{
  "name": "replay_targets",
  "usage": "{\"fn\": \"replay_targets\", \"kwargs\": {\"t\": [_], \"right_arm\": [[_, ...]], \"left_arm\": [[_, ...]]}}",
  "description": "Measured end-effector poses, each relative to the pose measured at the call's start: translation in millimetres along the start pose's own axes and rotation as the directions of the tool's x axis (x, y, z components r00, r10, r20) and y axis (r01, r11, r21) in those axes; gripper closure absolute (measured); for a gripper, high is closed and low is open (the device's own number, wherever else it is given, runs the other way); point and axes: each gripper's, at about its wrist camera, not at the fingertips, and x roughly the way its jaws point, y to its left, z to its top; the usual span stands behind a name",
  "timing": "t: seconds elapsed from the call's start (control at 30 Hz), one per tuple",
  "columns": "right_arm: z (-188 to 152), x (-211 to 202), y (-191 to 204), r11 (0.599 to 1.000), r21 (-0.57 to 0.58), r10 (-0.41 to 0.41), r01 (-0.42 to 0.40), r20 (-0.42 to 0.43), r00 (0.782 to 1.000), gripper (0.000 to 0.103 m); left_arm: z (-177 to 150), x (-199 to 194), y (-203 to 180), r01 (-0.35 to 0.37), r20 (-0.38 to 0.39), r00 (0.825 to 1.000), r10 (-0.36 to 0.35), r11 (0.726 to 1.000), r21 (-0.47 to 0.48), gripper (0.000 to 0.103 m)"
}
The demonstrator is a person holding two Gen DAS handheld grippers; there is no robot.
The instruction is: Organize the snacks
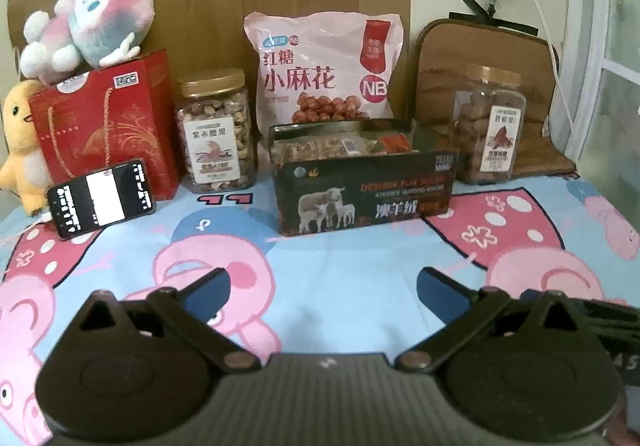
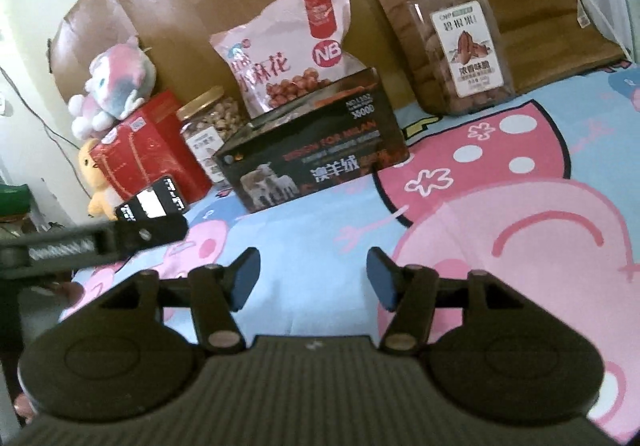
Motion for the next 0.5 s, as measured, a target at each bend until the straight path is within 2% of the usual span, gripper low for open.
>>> {"fn": "replay_targets", "kwargs": {"t": [0.17,0.23,0.5], "right_arm": [[-6.8,-17.8,5.2,1.000,0.000,0.026,-0.026,0.018,0.999,0.033],[-8.9,-25.4,7.5,0.999,-0.002,0.034,-0.034,0.030,0.999,0.027],[-12.7,-46.4,15.1,0.999,-0.007,0.044,-0.043,0.084,0.996,0.023]], "left_arm": [[-7.9,-13.4,-4.8,-0.028,0.023,0.999,0.028,1.000,0.005,0.000],[-11.0,-17.6,-7.0,-0.038,0.031,0.999,0.037,0.999,0.011,0.000],[-17.3,-29.2,-17.5,-0.092,0.082,0.993,0.089,0.995,0.030,0.000]]}}
